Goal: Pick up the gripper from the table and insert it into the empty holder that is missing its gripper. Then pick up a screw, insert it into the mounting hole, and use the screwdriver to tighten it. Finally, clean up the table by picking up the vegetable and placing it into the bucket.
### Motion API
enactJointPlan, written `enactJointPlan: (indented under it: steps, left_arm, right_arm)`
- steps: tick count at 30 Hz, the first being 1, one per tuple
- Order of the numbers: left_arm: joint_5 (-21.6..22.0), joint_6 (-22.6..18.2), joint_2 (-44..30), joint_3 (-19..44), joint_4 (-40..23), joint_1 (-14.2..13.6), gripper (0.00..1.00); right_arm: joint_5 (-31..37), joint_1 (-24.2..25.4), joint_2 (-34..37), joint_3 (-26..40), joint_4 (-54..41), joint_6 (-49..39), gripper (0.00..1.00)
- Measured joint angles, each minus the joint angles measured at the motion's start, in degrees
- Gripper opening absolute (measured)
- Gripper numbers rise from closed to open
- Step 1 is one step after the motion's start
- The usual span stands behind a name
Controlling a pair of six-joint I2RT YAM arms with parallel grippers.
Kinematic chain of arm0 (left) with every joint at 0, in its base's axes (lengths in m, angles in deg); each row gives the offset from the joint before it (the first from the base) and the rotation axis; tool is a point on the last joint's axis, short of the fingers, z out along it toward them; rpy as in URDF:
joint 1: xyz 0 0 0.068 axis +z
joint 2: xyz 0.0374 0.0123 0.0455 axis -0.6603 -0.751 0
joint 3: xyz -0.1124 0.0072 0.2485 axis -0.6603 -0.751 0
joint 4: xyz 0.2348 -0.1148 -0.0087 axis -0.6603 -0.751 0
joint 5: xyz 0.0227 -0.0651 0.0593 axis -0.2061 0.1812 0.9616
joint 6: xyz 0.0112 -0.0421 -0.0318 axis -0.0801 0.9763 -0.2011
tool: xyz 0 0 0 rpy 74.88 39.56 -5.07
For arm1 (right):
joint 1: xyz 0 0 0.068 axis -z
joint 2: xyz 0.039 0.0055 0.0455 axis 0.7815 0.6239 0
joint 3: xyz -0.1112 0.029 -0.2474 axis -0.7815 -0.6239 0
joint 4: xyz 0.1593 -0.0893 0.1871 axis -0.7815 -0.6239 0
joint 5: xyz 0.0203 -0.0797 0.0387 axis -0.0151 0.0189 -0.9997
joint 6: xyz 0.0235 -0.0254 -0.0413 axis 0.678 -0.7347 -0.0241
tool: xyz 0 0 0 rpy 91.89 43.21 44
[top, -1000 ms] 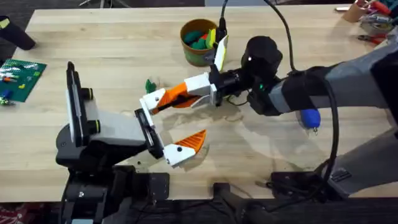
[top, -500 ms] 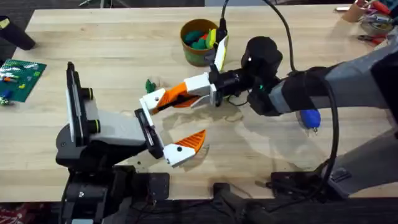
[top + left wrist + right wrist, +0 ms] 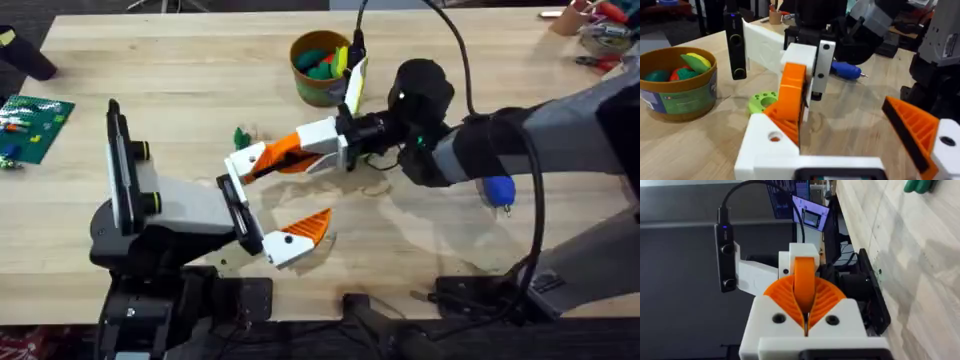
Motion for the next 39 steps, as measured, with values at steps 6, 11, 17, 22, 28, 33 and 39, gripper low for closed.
enactJointPlan:
  steps: [6, 11, 17, 22, 28, 33, 39]
  left_arm:
    - [0.0, 0.0, 0.0, 0.0, 0.0, 0.0, 0.988]
    - [0.0, 0.0, 0.0, 0.0, 0.0, 0.0, 0.988]
    - [0.0, 0.0, 0.0, 0.0, 0.0, 0.0, 0.987]
    - [0.0, 0.0, 0.0, 0.0, 0.0, 0.0, 0.987]
    - [0.2, 0.0, 0.0, 0.0, 0.0, 0.0, 0.986]
    - [-1.1, -0.2, 0.0, 0.0, 0.0, -0.2, 0.986]
    - [-2.6, -0.3, 0.0, 0.0, -0.1, -0.3, 0.987]
  right_arm:
    - [0.1, 0.0, 0.0, 0.0, 0.0, 0.0, 0.02]
    - [0.1, 0.0, 0.0, 0.0, 0.0, 0.0, 0.019]
    - [0.2, 0.0, 0.0, 0.0, 0.0, 0.2, 0.019]
    - [0.2, 0.0, 0.0, 0.0, 0.0, 0.4, 0.019]
    - [0.5, -0.3, 0.0, 0.0, 0.1, 0.4, 0.02]
    - [3.1, -0.4, 0.0, -0.2, -0.7, 0.9, 0.575]
    - [5.7, -0.4, 0.0, -0.2, -0.7, 1.1, 0.993]
